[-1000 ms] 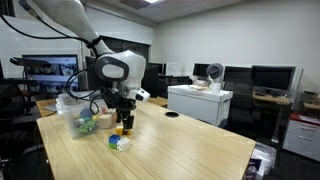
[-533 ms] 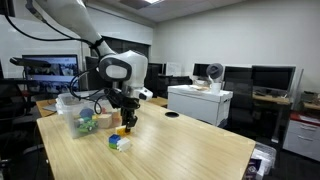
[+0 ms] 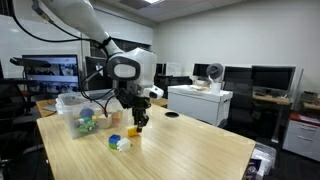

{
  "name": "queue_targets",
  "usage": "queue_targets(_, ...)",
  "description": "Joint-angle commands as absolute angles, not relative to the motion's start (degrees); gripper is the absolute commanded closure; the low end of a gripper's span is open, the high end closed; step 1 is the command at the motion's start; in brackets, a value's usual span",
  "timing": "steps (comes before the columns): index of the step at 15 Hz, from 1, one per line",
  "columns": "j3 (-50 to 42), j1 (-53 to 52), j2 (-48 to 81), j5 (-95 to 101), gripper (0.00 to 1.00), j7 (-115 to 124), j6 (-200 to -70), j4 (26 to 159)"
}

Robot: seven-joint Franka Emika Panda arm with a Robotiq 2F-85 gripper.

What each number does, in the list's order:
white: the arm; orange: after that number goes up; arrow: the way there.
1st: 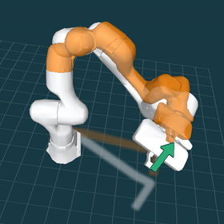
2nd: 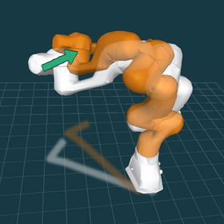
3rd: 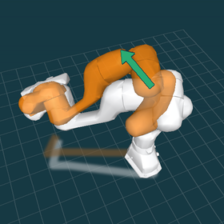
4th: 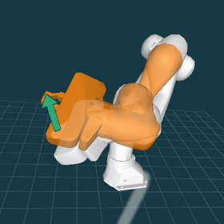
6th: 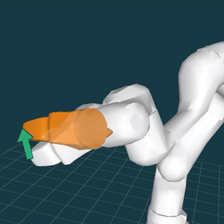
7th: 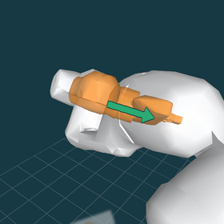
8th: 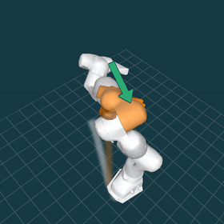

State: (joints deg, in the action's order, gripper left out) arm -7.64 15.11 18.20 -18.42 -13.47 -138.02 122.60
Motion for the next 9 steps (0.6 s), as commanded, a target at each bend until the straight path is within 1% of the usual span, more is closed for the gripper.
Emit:
queue_targets(1, -6.10, 17.20, 15.27, -22.67, 0.87, -15.48, -136.94, 119.49)
queue_targets(4, -4.39, 17.61, 11.86, -29.60, 0.87, -17.86, -135.74, 117.25)
queue_targets(7, -2.84, 16.55, 6.77, -37.46, 0.87, -23.64, -134.78, 118.29)
queue_targets(9, -2.78, 14.54, 2.71, -42.02, 0.87, -28.08, -131.70, 120.52)
